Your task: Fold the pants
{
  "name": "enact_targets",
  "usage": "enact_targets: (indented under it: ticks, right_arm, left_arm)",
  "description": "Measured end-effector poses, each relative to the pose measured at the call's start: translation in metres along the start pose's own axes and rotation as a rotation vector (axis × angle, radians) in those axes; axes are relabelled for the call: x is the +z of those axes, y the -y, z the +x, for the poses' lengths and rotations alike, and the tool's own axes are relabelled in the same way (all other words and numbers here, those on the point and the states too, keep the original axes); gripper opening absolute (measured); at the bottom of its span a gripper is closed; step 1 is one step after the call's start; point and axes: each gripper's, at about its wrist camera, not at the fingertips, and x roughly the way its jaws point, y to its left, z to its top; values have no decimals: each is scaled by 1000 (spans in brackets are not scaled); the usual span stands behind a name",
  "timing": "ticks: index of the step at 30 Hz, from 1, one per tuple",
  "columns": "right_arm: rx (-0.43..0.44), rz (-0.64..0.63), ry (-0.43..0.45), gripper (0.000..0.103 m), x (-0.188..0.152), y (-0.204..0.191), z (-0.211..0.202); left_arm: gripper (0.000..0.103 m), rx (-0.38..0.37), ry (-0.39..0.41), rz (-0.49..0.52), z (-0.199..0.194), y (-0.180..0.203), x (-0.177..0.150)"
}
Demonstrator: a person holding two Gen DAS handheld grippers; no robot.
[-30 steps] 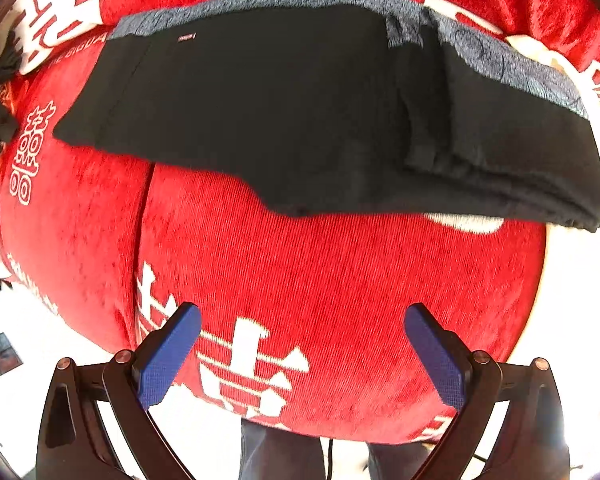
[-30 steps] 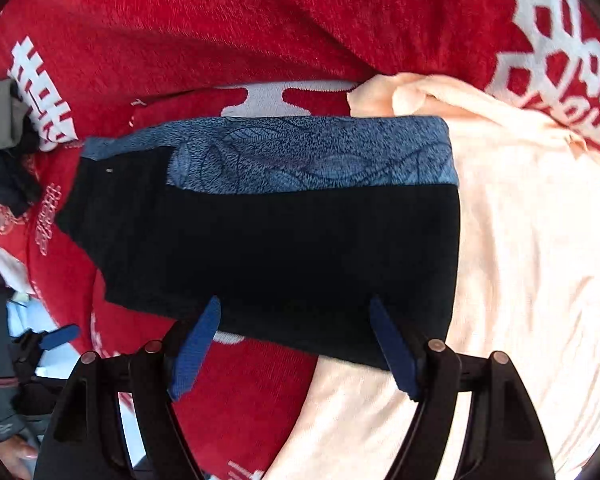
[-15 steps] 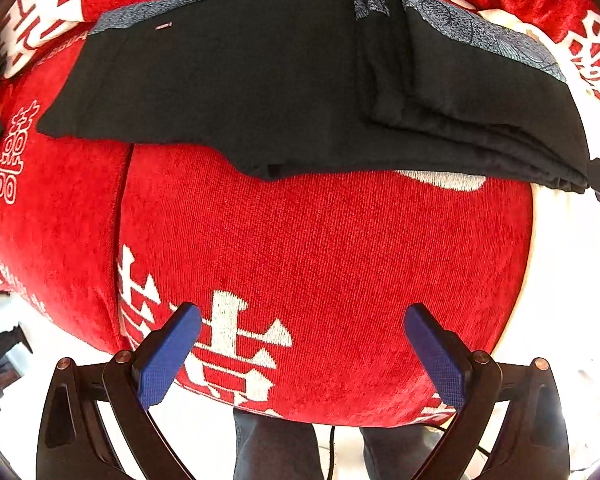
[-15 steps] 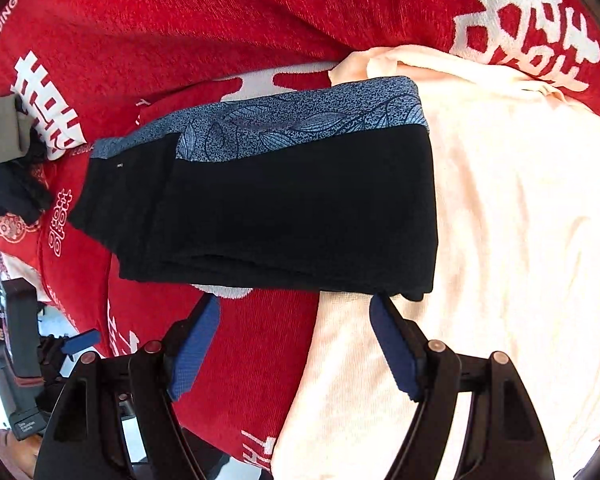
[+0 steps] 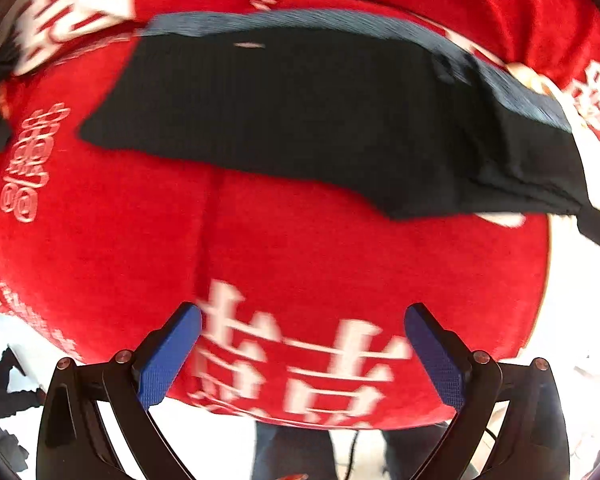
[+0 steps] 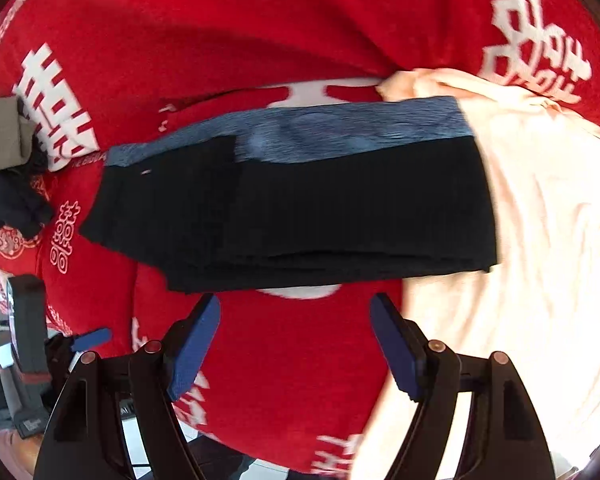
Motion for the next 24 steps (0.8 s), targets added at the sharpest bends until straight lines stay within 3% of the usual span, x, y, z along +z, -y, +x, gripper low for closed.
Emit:
enact_targets:
  ticks: [9,18,24]
  right_arm:
    - [45,-122,-39,80,-4,-97,22]
    - [24,-160,-88,80,-5,-128,38]
    - [6,-174,-122,80,-6,-137,43]
  left_arm:
    - [102,-6,13,-140,8,-90,-1]
    - [102,-32,42,-236,11,-143,12]
    - [102,-61,73,-277,9,-160,47]
